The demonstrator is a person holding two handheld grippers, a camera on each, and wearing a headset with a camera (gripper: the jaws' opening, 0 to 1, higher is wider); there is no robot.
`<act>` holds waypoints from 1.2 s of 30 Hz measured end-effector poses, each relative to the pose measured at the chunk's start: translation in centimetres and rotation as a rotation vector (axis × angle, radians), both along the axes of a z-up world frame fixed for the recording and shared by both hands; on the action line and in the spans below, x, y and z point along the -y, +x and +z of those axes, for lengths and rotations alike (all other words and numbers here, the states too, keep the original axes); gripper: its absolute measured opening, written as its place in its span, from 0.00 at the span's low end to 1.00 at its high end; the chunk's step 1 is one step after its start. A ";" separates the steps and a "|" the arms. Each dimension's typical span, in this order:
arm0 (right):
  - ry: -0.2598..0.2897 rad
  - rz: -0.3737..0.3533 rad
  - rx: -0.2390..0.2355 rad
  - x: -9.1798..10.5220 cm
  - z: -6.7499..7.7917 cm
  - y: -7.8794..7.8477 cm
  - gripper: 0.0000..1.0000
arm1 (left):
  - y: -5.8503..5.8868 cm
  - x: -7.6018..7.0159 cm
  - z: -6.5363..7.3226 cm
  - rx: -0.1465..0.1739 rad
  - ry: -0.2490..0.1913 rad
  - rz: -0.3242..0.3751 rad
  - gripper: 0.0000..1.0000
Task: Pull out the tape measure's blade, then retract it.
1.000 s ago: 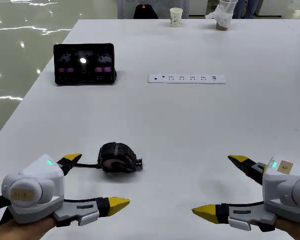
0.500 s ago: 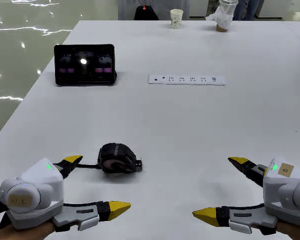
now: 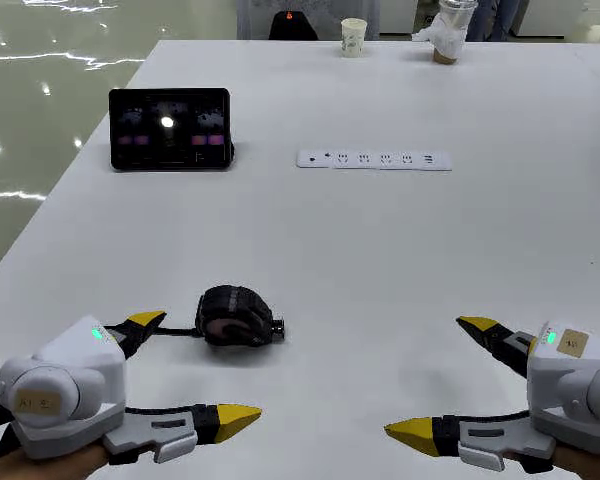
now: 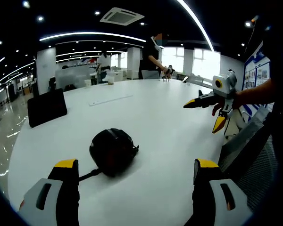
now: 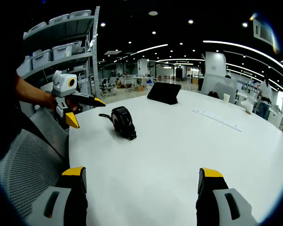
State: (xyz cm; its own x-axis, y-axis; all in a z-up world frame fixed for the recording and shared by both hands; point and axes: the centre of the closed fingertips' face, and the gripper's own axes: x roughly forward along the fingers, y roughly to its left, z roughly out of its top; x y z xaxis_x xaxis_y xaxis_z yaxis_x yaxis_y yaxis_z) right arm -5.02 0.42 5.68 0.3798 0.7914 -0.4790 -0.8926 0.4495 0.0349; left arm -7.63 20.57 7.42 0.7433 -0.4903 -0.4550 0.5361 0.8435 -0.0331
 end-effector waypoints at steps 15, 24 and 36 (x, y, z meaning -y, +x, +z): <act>0.001 -0.001 -0.003 0.0 0.0 -0.1 0.99 | 0.1 -0.4 -0.2 -0.012 -0.015 0.002 0.99; -0.003 -0.001 -0.002 0.1 0.0 -0.1 0.99 | 0.1 -0.6 -0.4 -0.015 -0.017 -0.004 0.99; -0.008 0.000 -0.003 0.2 -0.1 -0.2 0.99 | 0.2 -0.9 -0.5 -0.017 -0.007 -0.005 0.99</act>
State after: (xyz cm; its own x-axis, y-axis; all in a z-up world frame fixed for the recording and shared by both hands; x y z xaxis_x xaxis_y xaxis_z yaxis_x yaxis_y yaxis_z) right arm -5.21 0.25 5.61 0.3786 0.7875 -0.4862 -0.8923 0.4501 0.0342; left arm -7.44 21.48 6.94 0.7329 -0.4975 -0.4641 0.5400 0.8403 -0.0479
